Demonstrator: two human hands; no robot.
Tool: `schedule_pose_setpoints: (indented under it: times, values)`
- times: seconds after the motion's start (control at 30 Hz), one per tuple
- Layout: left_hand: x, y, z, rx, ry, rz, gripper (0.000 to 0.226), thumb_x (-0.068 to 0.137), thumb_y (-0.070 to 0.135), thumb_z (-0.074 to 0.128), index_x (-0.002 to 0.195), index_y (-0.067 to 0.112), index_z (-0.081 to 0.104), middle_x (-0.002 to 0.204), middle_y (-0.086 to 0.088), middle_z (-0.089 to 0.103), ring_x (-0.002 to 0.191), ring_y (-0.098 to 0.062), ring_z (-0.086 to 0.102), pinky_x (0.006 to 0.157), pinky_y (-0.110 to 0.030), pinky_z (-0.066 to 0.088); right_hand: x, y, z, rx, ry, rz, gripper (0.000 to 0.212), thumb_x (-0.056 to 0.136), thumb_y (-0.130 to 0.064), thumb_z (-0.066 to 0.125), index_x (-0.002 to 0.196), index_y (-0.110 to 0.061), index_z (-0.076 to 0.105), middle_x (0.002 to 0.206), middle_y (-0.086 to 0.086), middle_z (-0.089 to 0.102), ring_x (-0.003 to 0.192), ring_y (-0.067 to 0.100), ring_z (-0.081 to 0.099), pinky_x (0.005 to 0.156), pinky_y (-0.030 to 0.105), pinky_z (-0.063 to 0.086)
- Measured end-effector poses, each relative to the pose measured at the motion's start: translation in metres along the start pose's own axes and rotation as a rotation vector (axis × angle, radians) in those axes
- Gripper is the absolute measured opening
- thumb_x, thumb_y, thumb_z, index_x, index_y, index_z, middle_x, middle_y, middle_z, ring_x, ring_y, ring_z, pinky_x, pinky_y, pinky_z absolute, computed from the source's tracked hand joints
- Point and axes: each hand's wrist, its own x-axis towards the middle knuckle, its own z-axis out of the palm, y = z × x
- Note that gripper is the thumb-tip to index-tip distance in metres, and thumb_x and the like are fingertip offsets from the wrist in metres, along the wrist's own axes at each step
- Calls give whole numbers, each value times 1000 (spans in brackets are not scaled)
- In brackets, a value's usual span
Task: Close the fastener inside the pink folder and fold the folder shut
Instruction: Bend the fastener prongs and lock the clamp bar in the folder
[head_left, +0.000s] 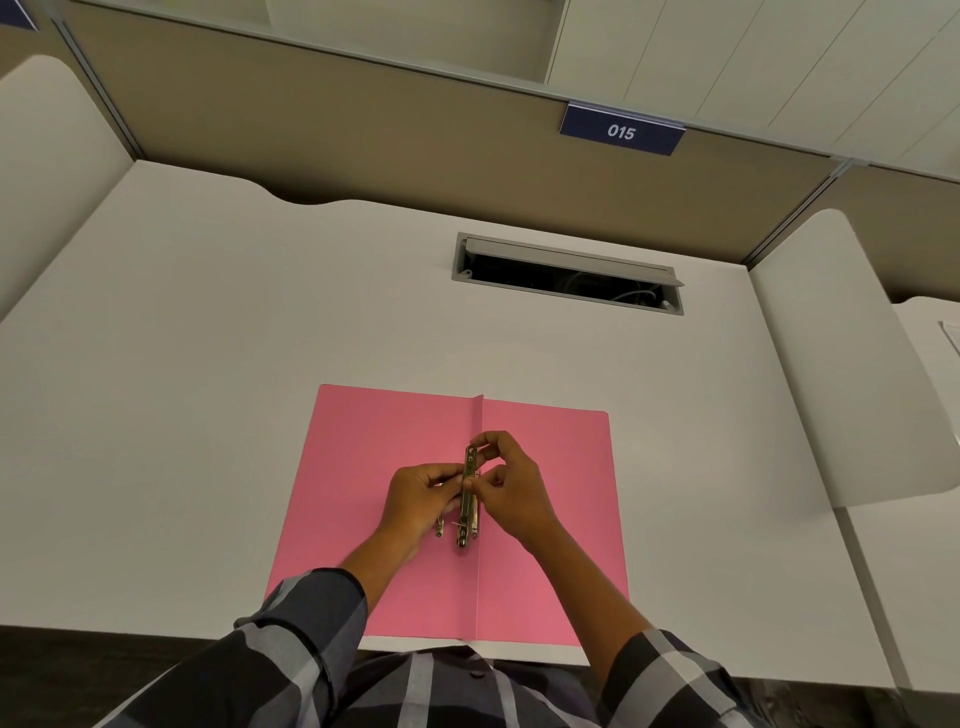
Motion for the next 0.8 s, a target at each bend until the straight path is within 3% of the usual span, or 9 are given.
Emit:
schedule_pose_setpoints:
  times: [0.17,0.3,0.57,0.8]
  values:
    - [2,1,0,24,-1,13,23,92,-3,75,110,8,81,96,-2,83,86,-21,82,73,-23,65,1,-1,0,2,-2,0,48,88,8,72,121,-25,60,108,-1,68,66,33,72,62,33,66]
    - [2,3,0,36,-8,34,23,92,-4,74,100,16,82,92,-2,83,86,-22,82,71,-24,65,0,1,0,7,-1,1,48,88,8,73,123,-24,61,107,0,68,64,28,72,60,25,63]
    - [5,2,-1,6,-17,51,21,93,-7,72,100,11,82,91,-2,84,87,-24,82,73,-26,66,-3,5,1,17,6,-8,48,88,8,72,122,-24,61,107,2,68,64,31,72,58,27,63]
    - [6,1,-1,6,-13,54,26,92,-6,73,95,17,83,92,-1,84,87,-25,82,73,-27,66,-3,7,2,9,12,-17,47,87,9,71,123,-21,62,107,3,68,64,31,73,59,32,65]
